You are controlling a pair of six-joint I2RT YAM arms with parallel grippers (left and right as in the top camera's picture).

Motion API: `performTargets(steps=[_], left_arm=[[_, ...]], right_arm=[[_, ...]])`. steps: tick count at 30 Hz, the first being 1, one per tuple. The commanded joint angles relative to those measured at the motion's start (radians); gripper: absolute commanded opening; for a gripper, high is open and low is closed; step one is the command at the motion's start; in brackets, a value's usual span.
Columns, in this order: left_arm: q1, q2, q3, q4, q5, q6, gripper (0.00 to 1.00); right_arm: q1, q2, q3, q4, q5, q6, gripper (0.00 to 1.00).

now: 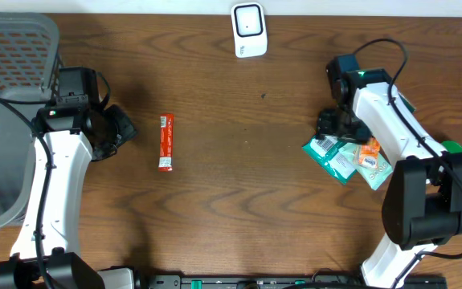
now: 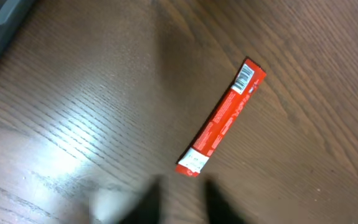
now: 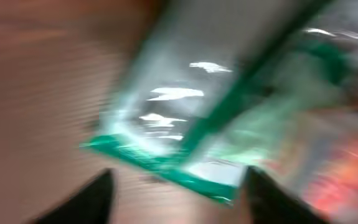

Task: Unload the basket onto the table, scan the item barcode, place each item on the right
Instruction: 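Reach the left gripper to the red toothpaste box and grasp it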

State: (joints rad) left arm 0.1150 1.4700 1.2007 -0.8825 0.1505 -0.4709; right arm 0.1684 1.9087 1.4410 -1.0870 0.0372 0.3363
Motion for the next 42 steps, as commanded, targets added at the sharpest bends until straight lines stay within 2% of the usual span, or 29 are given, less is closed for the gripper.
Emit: performTargets(steps=[1,4,6,9,14,21,24,29,32,37,42], left_arm=[[-0.012,0.002,-0.049,0.021,-0.009,0.011,0.07],[-0.051,0.014,-0.119,0.129,-0.031,0.024,0.08],[-0.079,0.031,-0.153,0.188,-0.061,0.025,0.08],[-0.125,0.088,-0.179,0.275,-0.145,0.024,0.08],[-0.170,0.206,-0.179,0.401,-0.196,0.025,0.09],[-0.173,0.382,-0.179,0.468,-0.184,0.024,0.10],[-0.173,0.436,-0.179,0.474,-0.101,0.024,0.10],[-0.174,0.445,-0.179,0.468,0.196,0.025,0.10],[-0.185,0.445,-0.179,0.433,0.308,0.024,0.10],[-0.284,0.445,-0.179,0.328,0.309,0.024,0.09],[-0.372,0.445,-0.179,0.322,0.254,0.003,0.09]], right_arm=[[0.057,-0.005,-0.002,0.048,-0.309,-0.084,0.50],[0.127,-0.005,-0.002,0.089,-0.326,-0.084,0.80],[0.167,-0.005,-0.002,0.107,-0.326,-0.084,0.88],[0.230,-0.005,-0.002,0.140,-0.317,-0.083,0.92],[0.267,-0.005,-0.002,0.158,-0.282,-0.083,0.92],[0.264,-0.005,-0.002,0.158,-0.269,-0.084,0.92],[0.264,-0.005,-0.002,0.158,-0.230,-0.084,0.92],[0.264,-0.005,-0.002,0.155,-0.218,-0.084,0.92],[0.264,-0.005,-0.002,0.153,-0.218,-0.084,0.92],[0.264,-0.005,-0.002,0.152,-0.218,-0.084,0.92],[0.264,-0.005,-0.002,0.149,-0.218,-0.084,0.93]])
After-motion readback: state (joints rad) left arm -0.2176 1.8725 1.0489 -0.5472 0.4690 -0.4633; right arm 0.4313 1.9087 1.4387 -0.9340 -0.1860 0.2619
